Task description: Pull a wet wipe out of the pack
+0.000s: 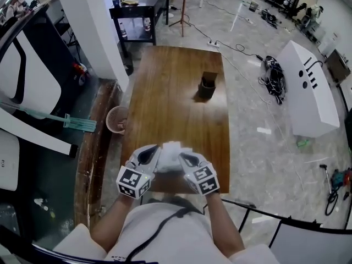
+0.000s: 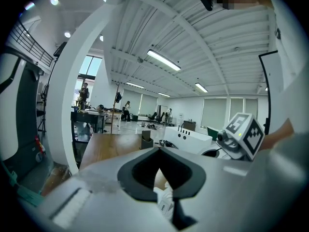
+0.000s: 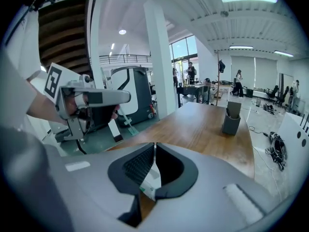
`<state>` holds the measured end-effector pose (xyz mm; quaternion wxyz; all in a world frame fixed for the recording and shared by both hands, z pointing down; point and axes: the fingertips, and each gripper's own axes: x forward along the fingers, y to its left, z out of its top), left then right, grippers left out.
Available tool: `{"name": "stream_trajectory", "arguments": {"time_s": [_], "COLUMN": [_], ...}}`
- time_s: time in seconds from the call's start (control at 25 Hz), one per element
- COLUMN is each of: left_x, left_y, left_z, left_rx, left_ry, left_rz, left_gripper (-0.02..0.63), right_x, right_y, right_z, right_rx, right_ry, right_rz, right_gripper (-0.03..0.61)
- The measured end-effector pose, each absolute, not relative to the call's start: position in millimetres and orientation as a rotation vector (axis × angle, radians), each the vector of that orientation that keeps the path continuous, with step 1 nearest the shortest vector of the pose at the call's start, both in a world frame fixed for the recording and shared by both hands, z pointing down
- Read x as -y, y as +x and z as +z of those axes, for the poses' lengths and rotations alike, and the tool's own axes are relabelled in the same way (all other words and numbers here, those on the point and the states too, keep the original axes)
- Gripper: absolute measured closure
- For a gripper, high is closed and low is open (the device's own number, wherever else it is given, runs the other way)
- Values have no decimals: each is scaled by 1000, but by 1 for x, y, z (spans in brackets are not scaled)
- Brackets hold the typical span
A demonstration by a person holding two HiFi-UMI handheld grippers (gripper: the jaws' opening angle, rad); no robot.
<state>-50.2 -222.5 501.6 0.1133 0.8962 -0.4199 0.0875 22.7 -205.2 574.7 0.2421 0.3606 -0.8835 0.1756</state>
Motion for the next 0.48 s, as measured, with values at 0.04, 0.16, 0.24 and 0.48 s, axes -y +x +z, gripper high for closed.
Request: {"name": "stream_trajectory", "arguments": {"time_s": [0.04,0.16,0.24,0.48], "left_x": [224,225,225,226], "left_y": [-48,-41,-37,-25], "left_z": [498,489,483,458], "left_rx": [1230,1216,1206,1186], "left_ry": [2637,2660,2672,2732], "left_rz": [248,226,215,172], "left_gripper": [607,607,607,607], "right_x": [206,209,208,210], "right_y": [26,34,37,52], "right_z": [568,545,530,479], "right_rx": [2435,2493,2534,2648], "right_ry": [1016,1114,1154,1292], "right_rz": [479,493,512,480], "right_gripper": [558,558,558,558]}}
